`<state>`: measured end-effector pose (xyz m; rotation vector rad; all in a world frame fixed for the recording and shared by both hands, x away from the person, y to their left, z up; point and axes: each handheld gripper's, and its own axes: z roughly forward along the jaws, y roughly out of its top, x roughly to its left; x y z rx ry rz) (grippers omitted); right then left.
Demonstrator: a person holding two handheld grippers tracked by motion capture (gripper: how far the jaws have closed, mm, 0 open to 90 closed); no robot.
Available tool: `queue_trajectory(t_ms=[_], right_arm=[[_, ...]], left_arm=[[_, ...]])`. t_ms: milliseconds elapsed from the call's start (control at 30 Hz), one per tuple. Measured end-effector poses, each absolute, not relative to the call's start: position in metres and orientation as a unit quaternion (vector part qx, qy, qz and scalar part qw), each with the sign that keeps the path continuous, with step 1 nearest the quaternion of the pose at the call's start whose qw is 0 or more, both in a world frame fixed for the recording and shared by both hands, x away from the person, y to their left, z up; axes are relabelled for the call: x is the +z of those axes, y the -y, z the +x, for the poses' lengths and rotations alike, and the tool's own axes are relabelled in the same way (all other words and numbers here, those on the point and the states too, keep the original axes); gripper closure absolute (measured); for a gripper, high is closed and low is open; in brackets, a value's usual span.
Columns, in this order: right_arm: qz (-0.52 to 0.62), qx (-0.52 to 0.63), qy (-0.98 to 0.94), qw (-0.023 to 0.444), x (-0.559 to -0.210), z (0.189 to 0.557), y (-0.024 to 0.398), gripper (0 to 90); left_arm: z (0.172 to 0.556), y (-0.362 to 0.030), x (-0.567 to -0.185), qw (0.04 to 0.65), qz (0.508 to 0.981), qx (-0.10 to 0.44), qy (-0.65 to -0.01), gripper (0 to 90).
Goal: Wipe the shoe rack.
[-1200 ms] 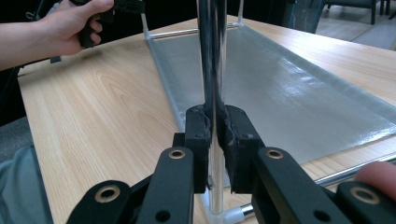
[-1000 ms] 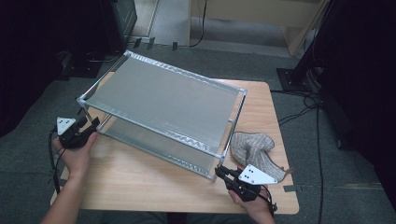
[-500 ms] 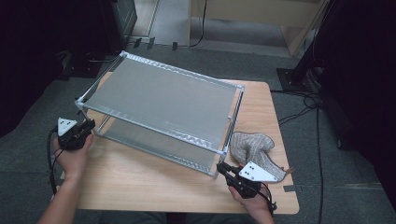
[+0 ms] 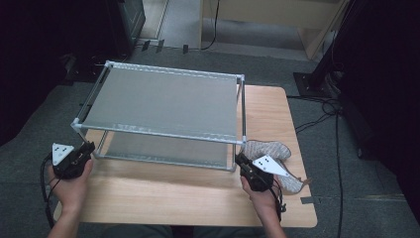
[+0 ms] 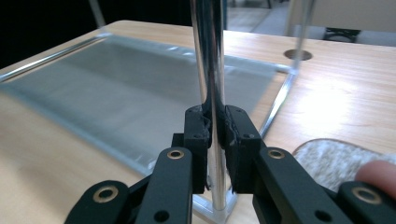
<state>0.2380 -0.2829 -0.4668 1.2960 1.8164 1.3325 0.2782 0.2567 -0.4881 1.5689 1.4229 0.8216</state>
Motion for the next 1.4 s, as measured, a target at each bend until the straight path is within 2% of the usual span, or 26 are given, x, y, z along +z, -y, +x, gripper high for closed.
queue_trajectory(t_ms=[433, 700, 733, 833, 900, 1000, 1167, 1267, 1400], right_arm=[[0.525, 0.466, -0.638, 0.315, -0.467, 0.305, 0.282, 81.6], [0.541, 0.455, -0.632, 0.318, -0.465, 0.327, 0.286, 80.9], [0.549, 0.456, -0.627, 0.312, -0.464, 0.327, 0.288, 77.4], [0.553, 0.471, -0.619, 0.299, -0.456, 0.318, 0.295, 59.6], [0.537, 0.472, -0.627, 0.310, -0.451, 0.306, 0.299, 52.2], [0.525, 0.456, -0.641, 0.327, -0.448, 0.282, 0.311, 43.7], [0.544, 0.427, -0.649, 0.317, -0.464, 0.254, 0.342, 35.2], [0.556, 0.409, -0.652, 0.313, -0.477, 0.243, 0.359, 32.9], [0.573, 0.399, -0.661, 0.275, -0.492, 0.243, 0.369, 34.2]], left_arm=[[0.222, -0.238, -0.486, 0.428, 0.629, 0.300, -0.576, 79.2], [0.199, -0.229, -0.490, 0.460, 0.638, 0.272, -0.555, 77.9], [0.198, -0.229, -0.490, 0.468, 0.642, 0.262, -0.547, 77.6], [0.198, -0.231, -0.492, 0.498, 0.665, 0.223, -0.510, 76.7], [0.195, -0.230, -0.494, 0.520, 0.686, 0.189, -0.473, 76.0], [0.191, -0.227, -0.492, 0.534, 0.706, 0.167, -0.433, 74.5], [0.190, -0.223, -0.487, 0.570, 0.697, 0.147, -0.409, 71.8], [0.190, -0.220, -0.486, 0.574, 0.701, 0.141, -0.399, 74.8], [0.189, -0.206, -0.485, 0.578, 0.721, 0.130, -0.360, 75.3]])
